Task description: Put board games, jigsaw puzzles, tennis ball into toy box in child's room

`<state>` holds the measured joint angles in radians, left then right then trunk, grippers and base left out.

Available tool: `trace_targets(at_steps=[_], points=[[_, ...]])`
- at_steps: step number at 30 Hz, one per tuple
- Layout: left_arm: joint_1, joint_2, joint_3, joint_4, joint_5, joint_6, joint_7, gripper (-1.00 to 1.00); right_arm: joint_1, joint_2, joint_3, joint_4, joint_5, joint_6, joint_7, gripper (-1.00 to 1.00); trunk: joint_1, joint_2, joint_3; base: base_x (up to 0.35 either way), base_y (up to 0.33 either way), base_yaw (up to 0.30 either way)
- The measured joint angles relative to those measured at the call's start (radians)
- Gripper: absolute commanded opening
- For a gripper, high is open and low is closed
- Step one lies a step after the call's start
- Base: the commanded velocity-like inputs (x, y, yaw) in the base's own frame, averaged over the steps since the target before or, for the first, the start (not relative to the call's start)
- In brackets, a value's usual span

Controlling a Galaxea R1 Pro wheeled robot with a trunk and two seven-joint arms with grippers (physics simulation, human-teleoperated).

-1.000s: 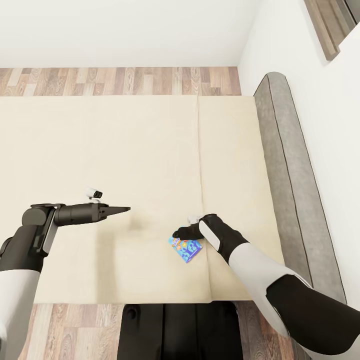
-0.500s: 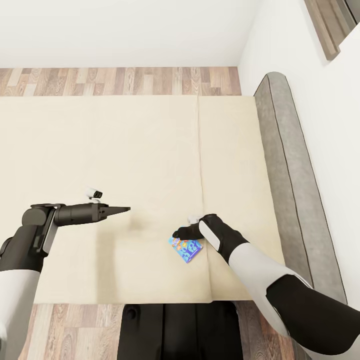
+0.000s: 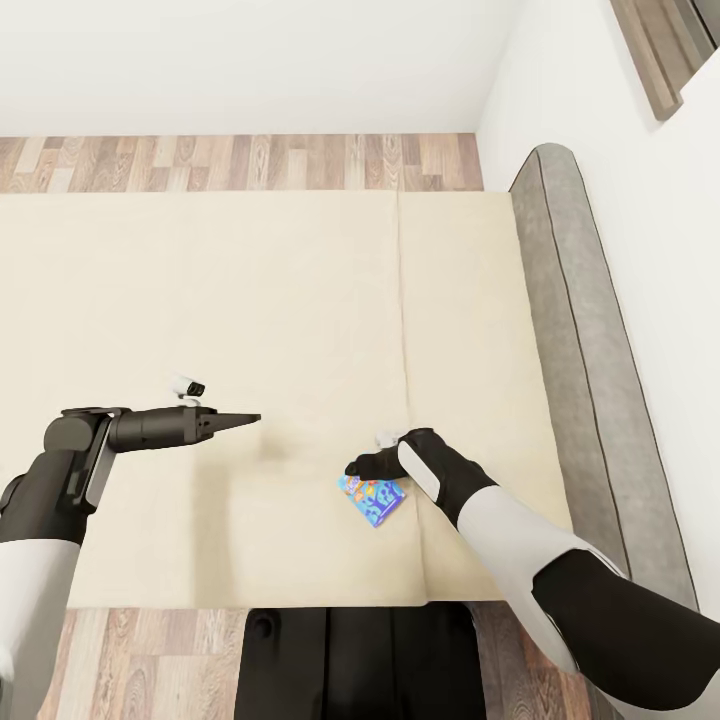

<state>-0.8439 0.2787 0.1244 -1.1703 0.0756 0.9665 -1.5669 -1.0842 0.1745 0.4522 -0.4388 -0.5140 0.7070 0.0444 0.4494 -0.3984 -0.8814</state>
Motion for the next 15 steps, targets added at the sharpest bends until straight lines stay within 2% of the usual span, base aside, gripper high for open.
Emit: trace_targets(at_steps=[8, 15], points=[[0.0, 0.0, 0.0, -0.001, 0.0, 0.0, 0.0, 1.0, 0.0, 0.0, 0.0, 0.0, 0.0, 0.0, 0.0, 1.0, 0.0, 0.0, 0.0, 0.0, 0.086, 0.0], [0.0, 0.0, 0.0, -0.001, 0.0, 0.0, 0.0, 1.0, -0.001, 0.0, 0.0, 0.0, 0.0, 0.001, 0.0, 1.0, 0.0, 0.0, 0.0, 0.0, 0.026, 0.0]])
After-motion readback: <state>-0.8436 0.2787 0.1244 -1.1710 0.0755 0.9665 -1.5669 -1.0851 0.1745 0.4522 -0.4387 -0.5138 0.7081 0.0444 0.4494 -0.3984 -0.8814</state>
